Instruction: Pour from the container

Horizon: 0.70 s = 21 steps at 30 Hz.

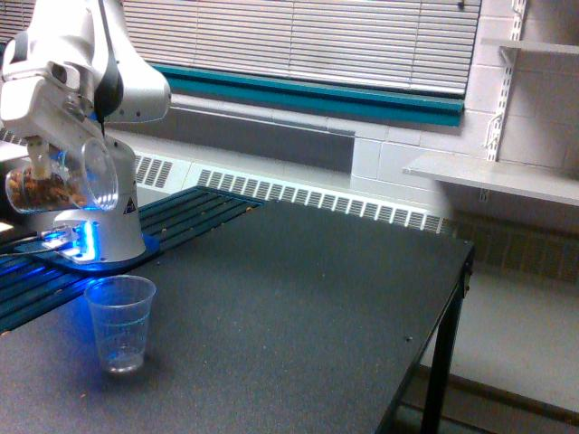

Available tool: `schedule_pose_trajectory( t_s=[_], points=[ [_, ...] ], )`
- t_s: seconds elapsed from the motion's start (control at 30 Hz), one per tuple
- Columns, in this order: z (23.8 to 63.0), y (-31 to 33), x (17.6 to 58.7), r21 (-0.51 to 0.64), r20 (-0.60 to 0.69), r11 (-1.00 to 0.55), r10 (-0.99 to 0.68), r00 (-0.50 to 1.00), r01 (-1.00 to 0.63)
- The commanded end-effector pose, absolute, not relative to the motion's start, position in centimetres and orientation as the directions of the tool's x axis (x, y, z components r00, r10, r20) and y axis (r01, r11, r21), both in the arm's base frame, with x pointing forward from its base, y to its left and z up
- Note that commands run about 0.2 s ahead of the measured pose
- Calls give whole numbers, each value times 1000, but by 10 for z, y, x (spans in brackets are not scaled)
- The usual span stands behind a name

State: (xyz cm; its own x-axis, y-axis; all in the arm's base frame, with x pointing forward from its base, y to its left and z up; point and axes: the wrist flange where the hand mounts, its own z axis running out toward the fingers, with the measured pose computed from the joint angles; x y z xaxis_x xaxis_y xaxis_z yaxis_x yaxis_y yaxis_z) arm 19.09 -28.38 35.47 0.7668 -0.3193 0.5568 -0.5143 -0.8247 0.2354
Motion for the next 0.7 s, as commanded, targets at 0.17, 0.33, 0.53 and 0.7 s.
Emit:
schedule_pose_trajectory(
  t_s=[0.17, 0.33, 0.53, 0.7],
  points=[
    [341, -282, 186, 233, 547, -807, -352, 759, -542],
    [338, -285, 182, 254, 538, -800, -350, 767, -543],
    [336, -289, 179, 281, 528, -793, -342, 778, -540],
    [335, -290, 182, 301, 522, -797, -323, 790, -524]
  ],
)
